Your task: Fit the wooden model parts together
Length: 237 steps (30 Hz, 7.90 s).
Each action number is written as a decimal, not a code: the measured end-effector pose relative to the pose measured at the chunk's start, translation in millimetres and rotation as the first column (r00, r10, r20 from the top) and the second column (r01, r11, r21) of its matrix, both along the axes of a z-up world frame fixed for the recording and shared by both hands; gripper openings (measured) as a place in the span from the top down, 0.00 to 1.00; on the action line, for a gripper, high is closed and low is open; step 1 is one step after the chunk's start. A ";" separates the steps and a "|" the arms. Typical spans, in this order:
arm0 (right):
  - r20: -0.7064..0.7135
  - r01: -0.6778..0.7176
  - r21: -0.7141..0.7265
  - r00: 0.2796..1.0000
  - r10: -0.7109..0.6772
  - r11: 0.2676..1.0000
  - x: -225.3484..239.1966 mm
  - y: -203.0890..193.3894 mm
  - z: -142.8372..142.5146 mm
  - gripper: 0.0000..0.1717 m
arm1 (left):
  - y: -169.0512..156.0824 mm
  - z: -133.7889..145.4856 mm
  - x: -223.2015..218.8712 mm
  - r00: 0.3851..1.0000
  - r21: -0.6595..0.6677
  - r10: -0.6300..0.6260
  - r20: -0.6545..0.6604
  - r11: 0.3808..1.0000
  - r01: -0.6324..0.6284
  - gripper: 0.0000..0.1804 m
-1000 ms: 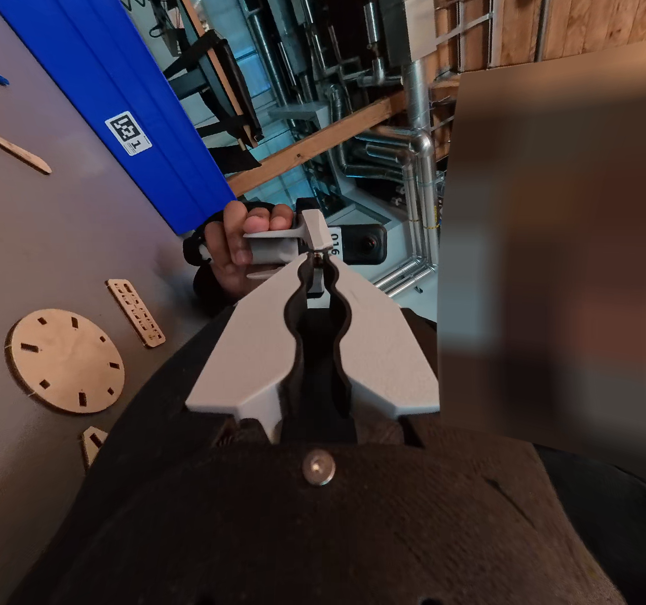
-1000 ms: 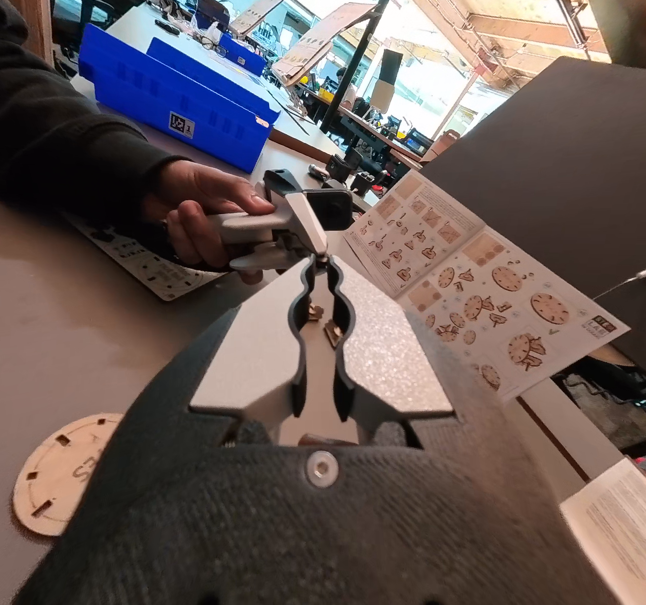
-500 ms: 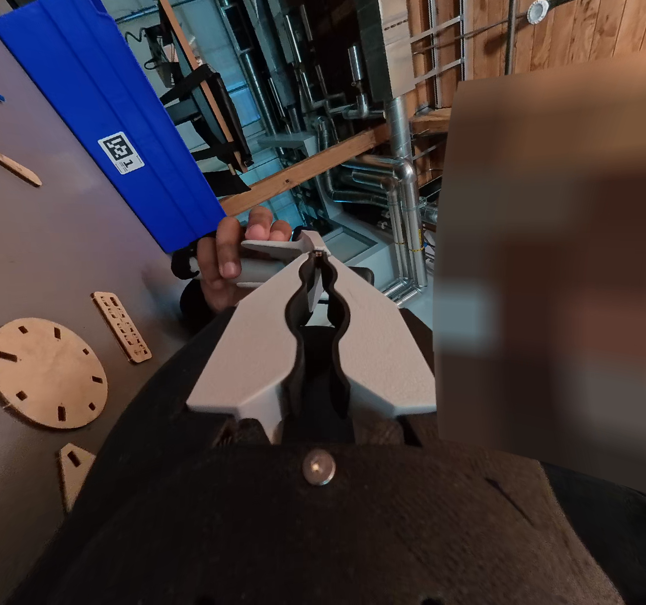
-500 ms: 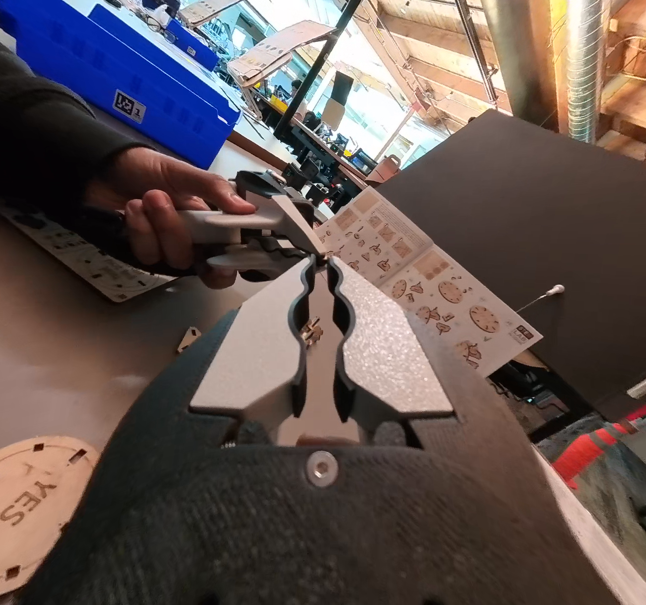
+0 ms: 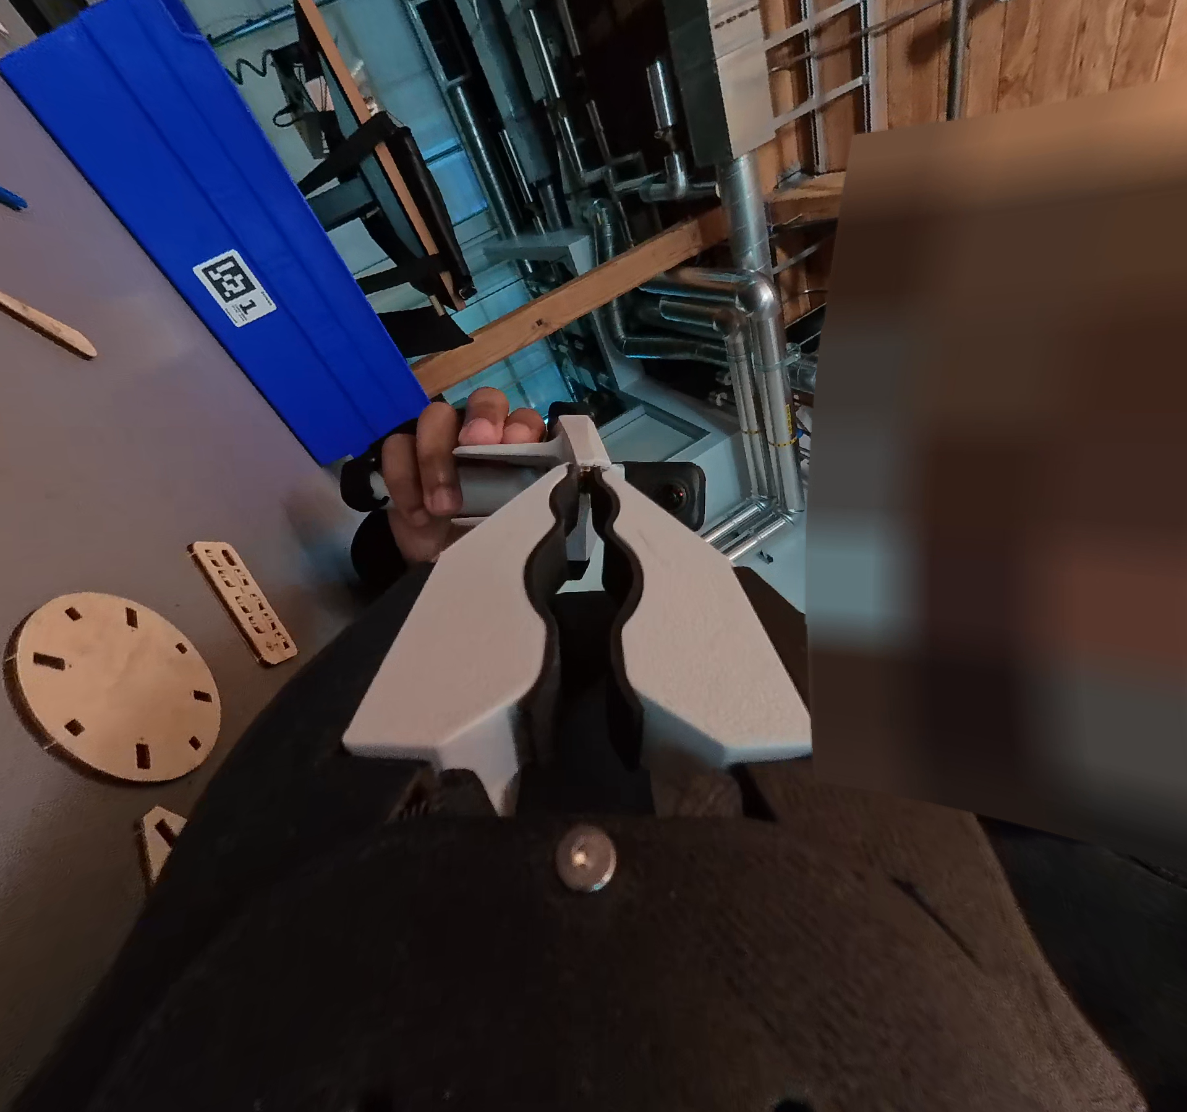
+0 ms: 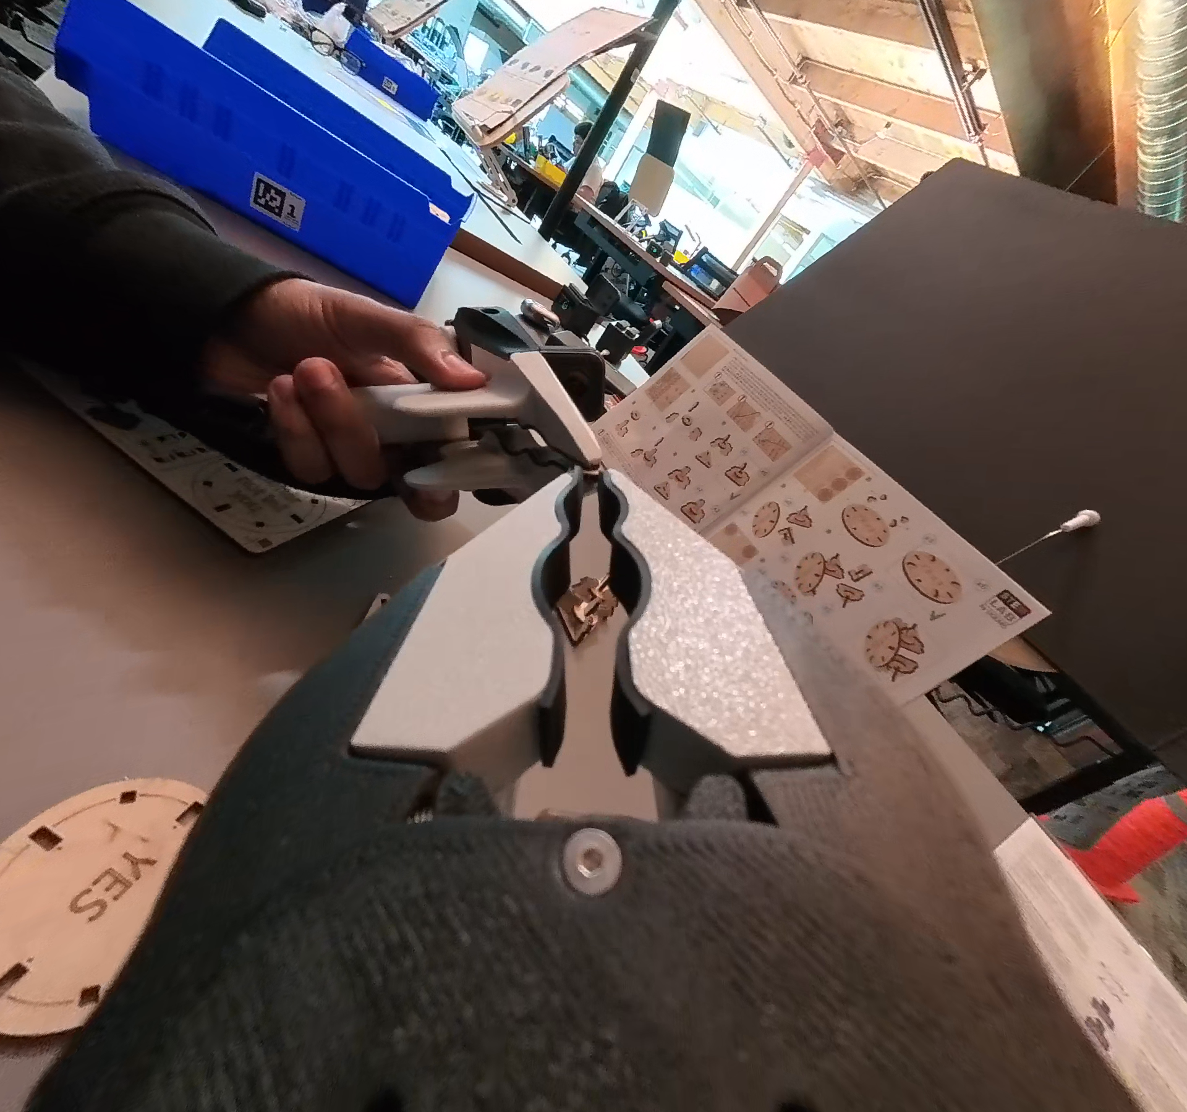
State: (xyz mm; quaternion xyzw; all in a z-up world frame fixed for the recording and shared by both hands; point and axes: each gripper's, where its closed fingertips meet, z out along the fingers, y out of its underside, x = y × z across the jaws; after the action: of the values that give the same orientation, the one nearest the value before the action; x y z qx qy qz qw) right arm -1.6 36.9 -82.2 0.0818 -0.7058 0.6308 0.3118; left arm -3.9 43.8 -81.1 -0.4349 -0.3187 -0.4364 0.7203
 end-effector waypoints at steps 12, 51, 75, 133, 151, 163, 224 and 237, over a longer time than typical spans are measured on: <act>-0.060 0.055 -0.020 0.997 -0.056 0.998 -3.3 -1.3 -3.2 0.96 | 0.8 -2.1 -2.1 0.999 -0.013 0.039 0.001 0.999 -0.039 1.00; 0.643 -0.126 -0.282 0.711 0.285 0.951 -8.9 2.5 -4.0 0.96 | 0.0 -9.6 -4.3 0.958 -0.214 0.104 -0.267 0.963 -0.164 1.00; 0.715 -0.252 -0.198 0.624 0.316 0.947 2.7 5.0 -21.4 1.00 | 7.4 -21.2 7.9 0.835 -0.418 -0.024 -0.550 0.873 -0.250 1.00; 0.060 -0.126 0.110 0.991 0.120 0.986 10.0 7.8 -20.5 0.99 | 7.4 -20.8 13.1 0.987 -0.170 -0.139 -0.084 0.978 0.123 1.00; 0.042 -0.135 0.133 0.991 0.130 0.982 12.2 8.4 -22.6 0.99 | 9.0 -20.9 16.0 0.984 -0.167 -0.156 -0.086 0.976 0.140 0.98; 0.021 -0.085 0.163 0.996 0.083 0.983 4.9 7.9 -29.5 0.96 | 6.8 -23.7 10.4 0.989 -0.183 -0.127 -0.077 0.977 0.111 1.00; 0.097 -0.170 0.645 0.985 0.140 0.745 -18.7 21.6 -112.0 1.00 | -23.4 -133.4 -27.6 0.880 -0.881 -0.182 -0.439 0.281 -0.381 0.92; 0.156 -0.298 0.862 0.926 0.345 0.410 -14.1 25.2 -128.3 0.99 | -19.3 -133.3 -24.4 0.895 -0.880 -0.184 -0.407 0.342 -0.330 0.93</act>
State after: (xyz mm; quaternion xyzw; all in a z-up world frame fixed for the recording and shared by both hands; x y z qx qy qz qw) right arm -15.7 62.1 -210.4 0.3768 -0.8902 0.2283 0.1155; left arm -28.4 24.5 -214.4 -0.8377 -0.3588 -0.0302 0.4106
